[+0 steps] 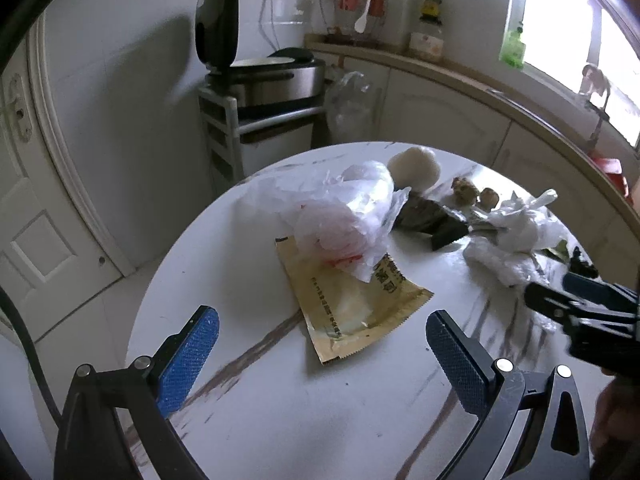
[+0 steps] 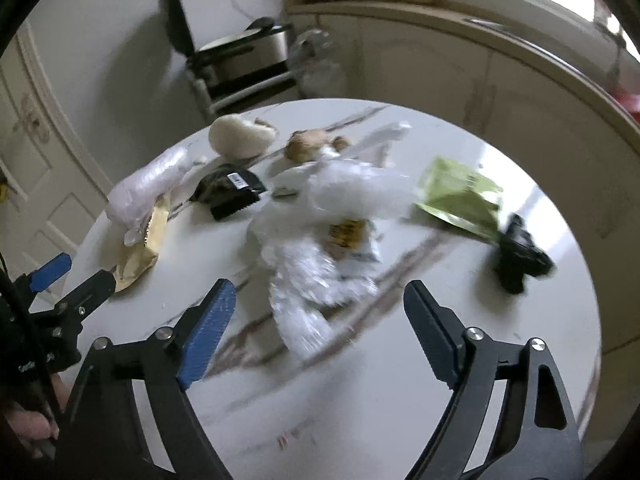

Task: Collect trash
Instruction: 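Grasp clear plastic wrap with the right tool while the left grasps the pink plastic bag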

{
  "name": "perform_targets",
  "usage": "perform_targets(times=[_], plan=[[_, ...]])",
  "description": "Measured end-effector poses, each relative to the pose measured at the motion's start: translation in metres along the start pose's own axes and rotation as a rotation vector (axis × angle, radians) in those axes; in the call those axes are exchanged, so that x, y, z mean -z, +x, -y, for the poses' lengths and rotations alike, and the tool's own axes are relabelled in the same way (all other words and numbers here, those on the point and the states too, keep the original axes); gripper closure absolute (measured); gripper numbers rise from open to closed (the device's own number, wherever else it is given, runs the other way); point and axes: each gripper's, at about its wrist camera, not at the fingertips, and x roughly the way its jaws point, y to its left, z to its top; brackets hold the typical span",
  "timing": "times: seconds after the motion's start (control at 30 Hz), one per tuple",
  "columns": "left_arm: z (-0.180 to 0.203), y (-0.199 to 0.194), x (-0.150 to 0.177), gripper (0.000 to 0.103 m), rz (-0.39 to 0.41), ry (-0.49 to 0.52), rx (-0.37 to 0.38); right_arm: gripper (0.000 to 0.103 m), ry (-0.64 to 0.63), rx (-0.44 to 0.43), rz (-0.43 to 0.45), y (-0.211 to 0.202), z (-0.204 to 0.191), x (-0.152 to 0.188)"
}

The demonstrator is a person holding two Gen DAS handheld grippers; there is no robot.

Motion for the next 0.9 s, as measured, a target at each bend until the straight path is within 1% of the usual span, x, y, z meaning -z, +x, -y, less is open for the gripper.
perform_targets(times=[0.03, 0.1, 0.2, 0.23, 0.27, 0.33, 0.43, 0.6, 0.7, 0.9], plan=[[0.0, 0.004, -0.003, 0.001, -0.004, -0.001, 0.0, 0.021, -0.016, 0.004, -0.006, 0.007, -0.003, -0.002], [0.001, 0.012, -0.008, 0.001, -0.01, -0.001, 0.002, 0.03, -0.032, 0.006, -0.031, 0.021, -0.008, -0.006], [0.003, 0.023, -0.013, 0.001, -0.016, 0.002, 0.002, 0.05, -0.047, 0.015, -0.032, 0.03, -0.009, -0.007], [0.004, 0.027, -0.014, 0.001, -0.017, 0.003, 0.0, 0.066, -0.043, 0.001, -0.028, 0.03, -0.007, -0.007], [0.006, 0.031, -0.015, 0.001, -0.02, 0.003, -0.001, 0.074, -0.034, -0.013, -0.032, 0.03, -0.005, -0.007], [0.009, 0.038, -0.016, 0.001, -0.026, 0.001, 0.0, 0.079, -0.025, -0.029, -0.026, 0.028, 0.001, -0.004], [0.016, 0.048, -0.02, 0.001, -0.035, 0.005, -0.002, 0.082, -0.005, -0.06, -0.025, 0.024, 0.01, 0.0], [0.025, 0.062, -0.024, 0.001, -0.037, -0.003, -0.028, 0.082, 0.045, -0.141, -0.021, 0.012, 0.027, 0.012], [0.024, 0.062, -0.024, 0.001, -0.036, -0.015, -0.011, 0.083, 0.075, -0.193, -0.013, 0.004, 0.038, 0.016], [0.024, 0.051, -0.018, 0.001, 0.009, -0.007, -0.028, 0.083, 0.089, -0.205, -0.006, 0.0, 0.047, 0.02]])
